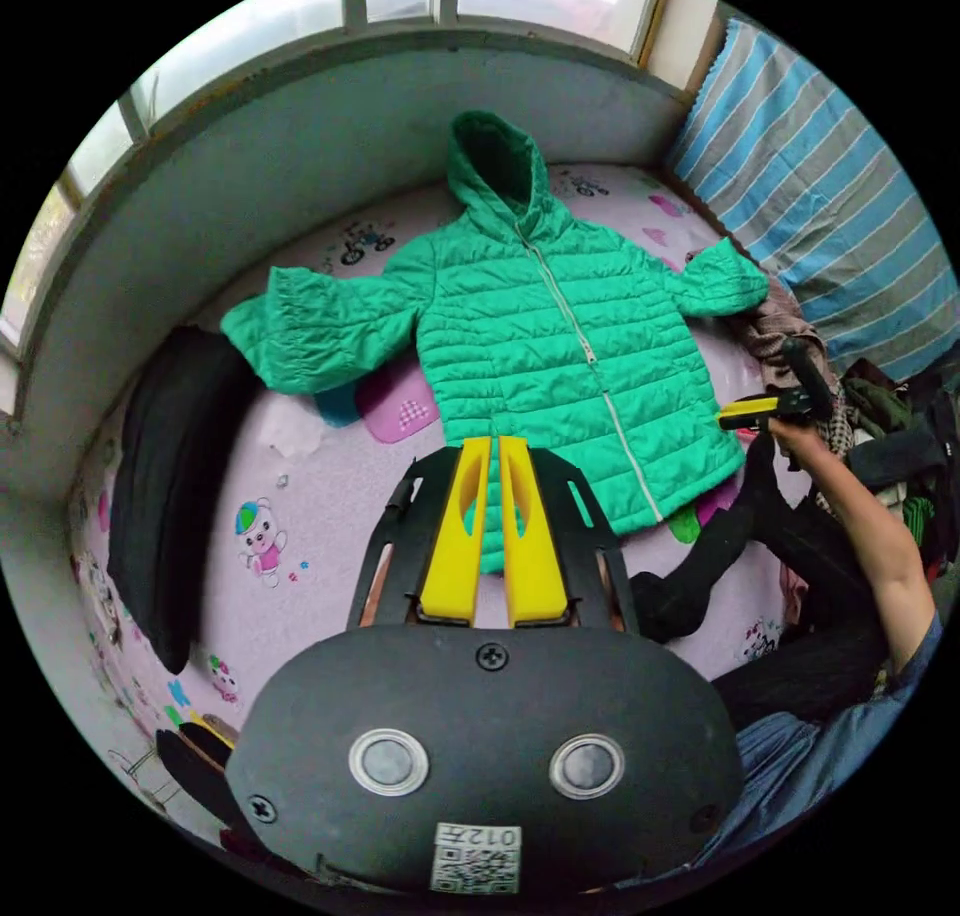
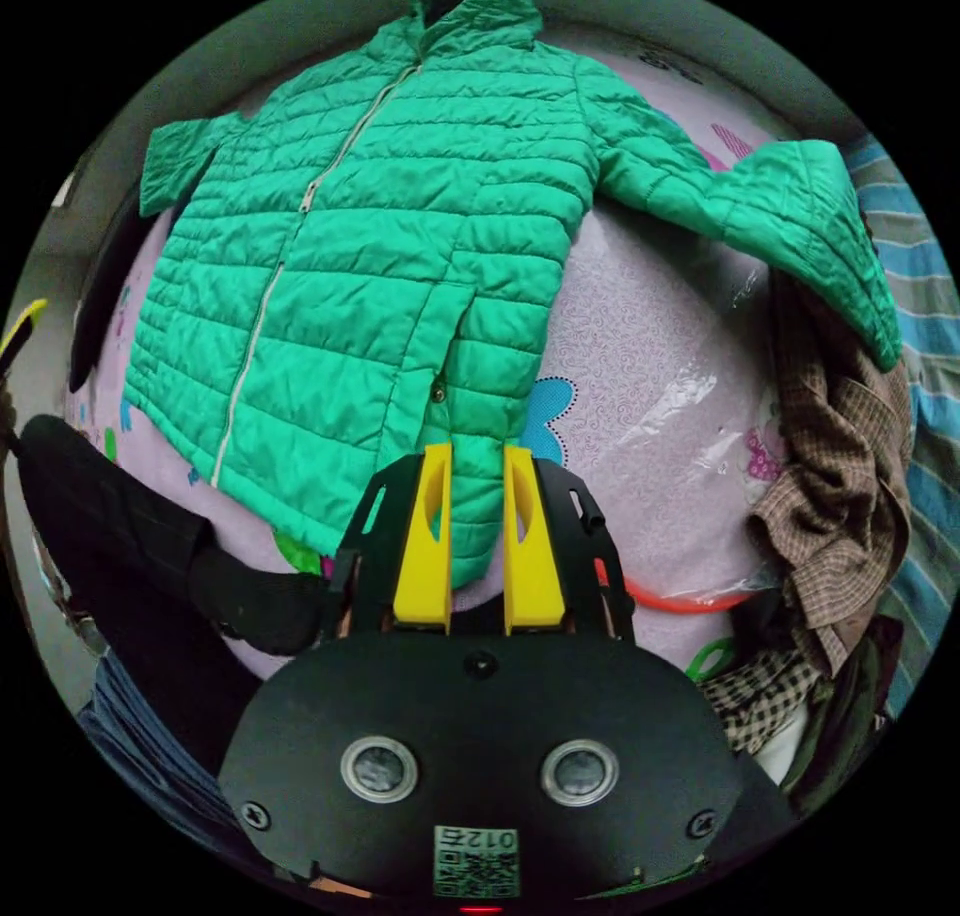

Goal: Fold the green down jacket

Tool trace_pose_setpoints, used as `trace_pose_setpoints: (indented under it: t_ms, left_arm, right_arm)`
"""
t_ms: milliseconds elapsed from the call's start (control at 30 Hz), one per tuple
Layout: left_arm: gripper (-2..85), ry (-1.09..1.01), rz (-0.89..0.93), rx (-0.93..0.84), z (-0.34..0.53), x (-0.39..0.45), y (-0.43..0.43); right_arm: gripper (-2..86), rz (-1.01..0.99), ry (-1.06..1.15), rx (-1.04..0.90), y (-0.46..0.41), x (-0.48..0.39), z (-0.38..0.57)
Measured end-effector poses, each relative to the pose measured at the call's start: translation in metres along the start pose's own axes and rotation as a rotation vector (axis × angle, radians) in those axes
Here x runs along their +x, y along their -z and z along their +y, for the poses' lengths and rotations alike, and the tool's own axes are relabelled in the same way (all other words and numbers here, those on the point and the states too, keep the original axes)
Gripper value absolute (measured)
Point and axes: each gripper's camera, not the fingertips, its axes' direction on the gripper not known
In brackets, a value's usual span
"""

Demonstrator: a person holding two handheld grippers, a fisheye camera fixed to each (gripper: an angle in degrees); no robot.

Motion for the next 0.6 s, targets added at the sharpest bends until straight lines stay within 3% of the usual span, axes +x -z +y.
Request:
trace_pose_setpoints:
  t_ms: [100, 300, 433, 600]
  left_arm:
    - [0.3, -0.058, -0.074, 0.041, -0.002, 0.028, 0.034]
    - [0.5, -0.155, -0.028, 0.096, -0.021, 0.091, 0.054]
    - [1.3, -0.198, -0.038, 0.064, -0.022, 0.117, 0.019]
    - [4.7, -0.106, -0.092, -0.066, -0.01, 0.086, -0.052]
  right_arm:
    - [6.1, -0.07, -0.039, 0.045, 0.021, 0.018, 0.003]
    - [7.0, -0.189, -0.161, 0.056, 0.046, 0.053, 0.009]
    - [8.3, -0.292, -0.236, 0.09, 0.049, 0.069, 0.013]
    - [11.2, -0.279, -0.315, 0.112, 0.041, 0.099, 0.022]
